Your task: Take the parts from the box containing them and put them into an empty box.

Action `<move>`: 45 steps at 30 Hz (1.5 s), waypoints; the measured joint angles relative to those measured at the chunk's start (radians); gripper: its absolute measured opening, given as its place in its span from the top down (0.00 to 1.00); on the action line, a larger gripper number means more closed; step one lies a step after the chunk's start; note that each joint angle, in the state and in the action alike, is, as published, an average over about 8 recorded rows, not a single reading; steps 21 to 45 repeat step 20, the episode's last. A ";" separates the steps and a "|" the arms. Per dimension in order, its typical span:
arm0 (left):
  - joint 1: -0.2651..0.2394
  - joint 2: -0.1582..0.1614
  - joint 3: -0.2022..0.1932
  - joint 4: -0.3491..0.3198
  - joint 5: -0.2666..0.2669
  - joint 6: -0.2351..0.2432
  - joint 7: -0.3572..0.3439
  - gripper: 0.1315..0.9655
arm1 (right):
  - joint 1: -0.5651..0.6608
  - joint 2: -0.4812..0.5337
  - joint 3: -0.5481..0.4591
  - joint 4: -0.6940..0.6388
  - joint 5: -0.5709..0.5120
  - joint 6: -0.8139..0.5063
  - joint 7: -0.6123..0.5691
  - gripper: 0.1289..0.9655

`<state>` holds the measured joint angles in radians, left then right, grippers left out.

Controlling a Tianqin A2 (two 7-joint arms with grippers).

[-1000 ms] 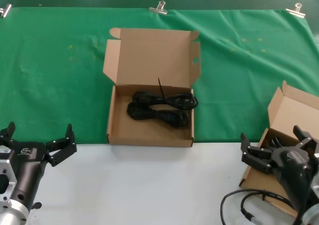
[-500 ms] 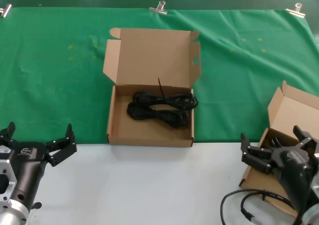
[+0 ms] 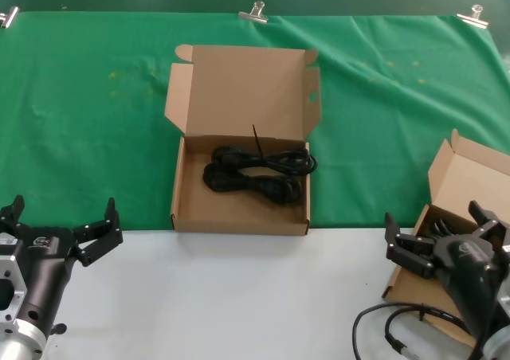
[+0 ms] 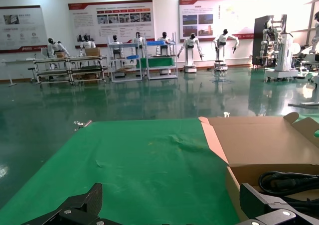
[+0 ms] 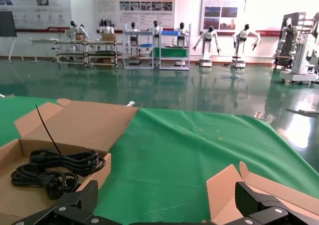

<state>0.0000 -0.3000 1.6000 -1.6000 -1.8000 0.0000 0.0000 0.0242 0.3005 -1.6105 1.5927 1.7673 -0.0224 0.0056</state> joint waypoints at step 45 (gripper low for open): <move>0.000 0.000 0.000 0.000 0.000 0.000 0.000 0.00 | 0.000 0.000 0.000 0.000 0.000 0.000 0.000 0.00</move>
